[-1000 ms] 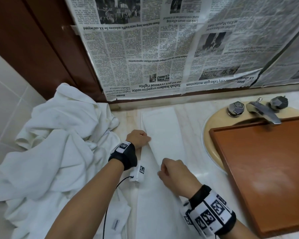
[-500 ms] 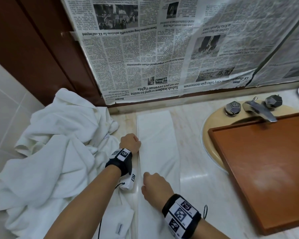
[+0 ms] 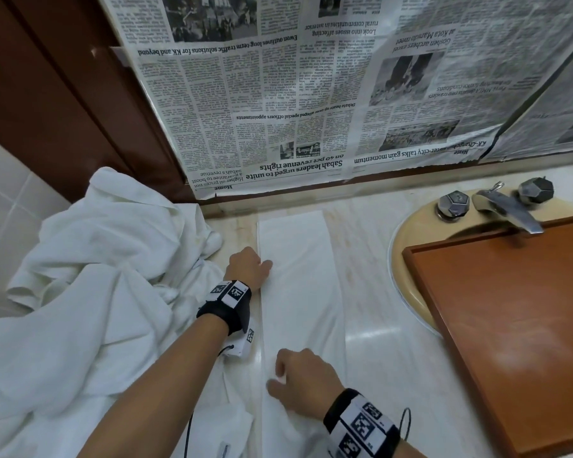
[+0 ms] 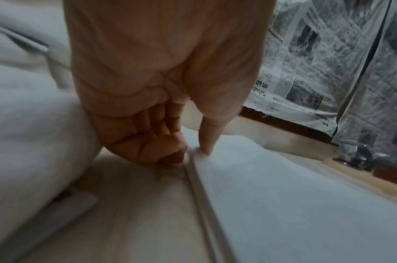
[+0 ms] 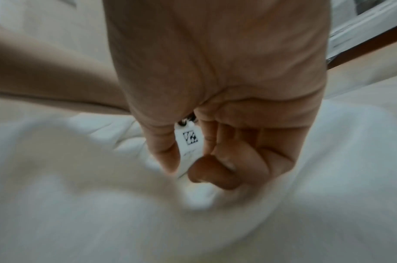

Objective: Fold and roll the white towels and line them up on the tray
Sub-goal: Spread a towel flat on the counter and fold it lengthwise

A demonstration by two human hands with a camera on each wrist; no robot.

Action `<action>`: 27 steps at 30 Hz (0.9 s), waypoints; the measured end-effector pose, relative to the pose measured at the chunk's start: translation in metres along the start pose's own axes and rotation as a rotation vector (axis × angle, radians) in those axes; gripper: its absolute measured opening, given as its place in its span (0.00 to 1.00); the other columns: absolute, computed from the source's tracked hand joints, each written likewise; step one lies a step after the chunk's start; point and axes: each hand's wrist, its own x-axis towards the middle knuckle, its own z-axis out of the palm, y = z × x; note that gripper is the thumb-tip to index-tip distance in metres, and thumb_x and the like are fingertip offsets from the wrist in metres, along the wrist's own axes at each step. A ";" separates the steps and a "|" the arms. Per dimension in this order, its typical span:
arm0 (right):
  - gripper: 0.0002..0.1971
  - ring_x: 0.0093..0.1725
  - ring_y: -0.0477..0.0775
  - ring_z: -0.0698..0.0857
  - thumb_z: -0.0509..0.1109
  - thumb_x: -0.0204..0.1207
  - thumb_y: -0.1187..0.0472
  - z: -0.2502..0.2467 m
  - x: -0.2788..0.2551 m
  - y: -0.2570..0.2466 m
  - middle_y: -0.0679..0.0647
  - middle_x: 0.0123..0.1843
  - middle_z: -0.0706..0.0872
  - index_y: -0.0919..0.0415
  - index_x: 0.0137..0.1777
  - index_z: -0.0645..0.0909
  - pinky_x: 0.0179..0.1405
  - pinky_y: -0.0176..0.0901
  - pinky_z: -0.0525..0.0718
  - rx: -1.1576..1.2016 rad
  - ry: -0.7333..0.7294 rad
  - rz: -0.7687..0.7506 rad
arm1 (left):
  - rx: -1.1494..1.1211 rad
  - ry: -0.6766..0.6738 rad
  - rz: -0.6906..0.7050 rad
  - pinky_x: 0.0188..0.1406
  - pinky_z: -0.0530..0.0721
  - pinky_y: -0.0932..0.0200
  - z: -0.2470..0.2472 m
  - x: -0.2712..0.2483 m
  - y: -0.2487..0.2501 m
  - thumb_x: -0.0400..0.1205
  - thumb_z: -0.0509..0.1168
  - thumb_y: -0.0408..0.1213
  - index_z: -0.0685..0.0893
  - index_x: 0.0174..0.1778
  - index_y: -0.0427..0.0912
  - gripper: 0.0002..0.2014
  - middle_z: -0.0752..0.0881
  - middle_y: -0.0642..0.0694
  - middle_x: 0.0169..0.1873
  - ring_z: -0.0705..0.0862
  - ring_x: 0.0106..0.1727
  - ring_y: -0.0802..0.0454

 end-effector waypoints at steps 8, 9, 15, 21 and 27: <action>0.21 0.63 0.56 0.78 0.56 0.81 0.47 -0.068 0.072 0.047 0.51 0.64 0.81 0.57 0.66 0.78 0.59 0.51 0.75 -0.136 0.453 -0.182 | 0.024 0.226 0.291 0.49 0.83 0.48 0.005 0.023 -0.009 0.83 0.60 0.37 0.83 0.51 0.41 0.08 0.85 0.41 0.50 0.83 0.52 0.39; 0.24 0.69 0.57 0.75 0.54 0.81 0.47 -0.074 0.082 0.052 0.51 0.70 0.78 0.57 0.71 0.76 0.64 0.52 0.72 -0.181 0.427 -0.194 | 0.055 0.223 0.382 0.54 0.82 0.45 0.009 0.024 -0.012 0.83 0.58 0.40 0.84 0.57 0.43 0.12 0.84 0.41 0.57 0.81 0.58 0.38; 0.45 0.87 0.52 0.46 0.27 0.71 0.33 -0.093 0.129 0.073 0.44 0.89 0.47 0.49 0.87 0.50 0.83 0.56 0.50 -0.402 0.260 -0.182 | 0.437 0.095 0.347 0.75 0.62 0.37 0.025 0.025 -0.008 0.90 0.45 0.52 0.53 0.86 0.63 0.26 0.51 0.63 0.86 0.50 0.86 0.42; 0.34 0.87 0.52 0.36 0.39 0.86 0.37 -0.102 0.142 0.093 0.42 0.87 0.35 0.50 0.87 0.38 0.84 0.62 0.43 -0.322 0.330 0.029 | 0.326 0.063 0.141 0.81 0.50 0.33 0.018 0.034 -0.001 0.91 0.41 0.50 0.46 0.87 0.62 0.26 0.43 0.67 0.86 0.41 0.87 0.42; 0.37 0.86 0.50 0.35 0.26 0.77 0.34 -0.090 0.138 0.081 0.37 0.83 0.29 0.44 0.87 0.37 0.83 0.63 0.42 -0.434 0.281 -0.151 | 0.406 -0.006 0.283 0.80 0.49 0.30 0.029 0.016 0.005 0.90 0.41 0.57 0.47 0.85 0.68 0.26 0.43 0.67 0.86 0.41 0.87 0.41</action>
